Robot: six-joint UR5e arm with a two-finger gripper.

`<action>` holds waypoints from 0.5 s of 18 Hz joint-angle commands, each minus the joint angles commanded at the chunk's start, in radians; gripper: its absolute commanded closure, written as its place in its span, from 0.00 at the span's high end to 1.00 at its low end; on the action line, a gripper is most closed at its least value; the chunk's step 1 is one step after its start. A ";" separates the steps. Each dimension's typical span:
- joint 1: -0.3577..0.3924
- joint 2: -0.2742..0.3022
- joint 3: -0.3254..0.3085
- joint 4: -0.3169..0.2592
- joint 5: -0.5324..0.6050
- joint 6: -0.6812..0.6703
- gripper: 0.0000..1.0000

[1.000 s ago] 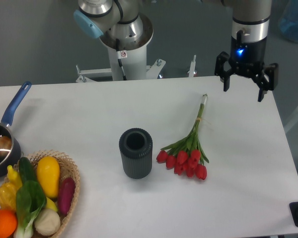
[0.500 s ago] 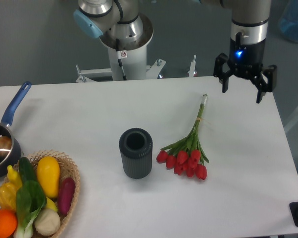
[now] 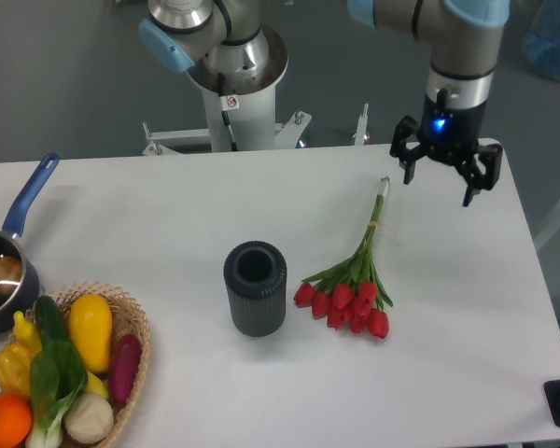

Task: Pick up the flowers from the table
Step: 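Move the open gripper over the green tulip stems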

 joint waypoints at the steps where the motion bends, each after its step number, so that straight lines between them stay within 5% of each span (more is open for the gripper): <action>1: 0.005 -0.008 -0.003 0.000 0.000 0.000 1.00; 9: 0.002 -0.080 -0.038 0.000 -0.002 -0.006 1.00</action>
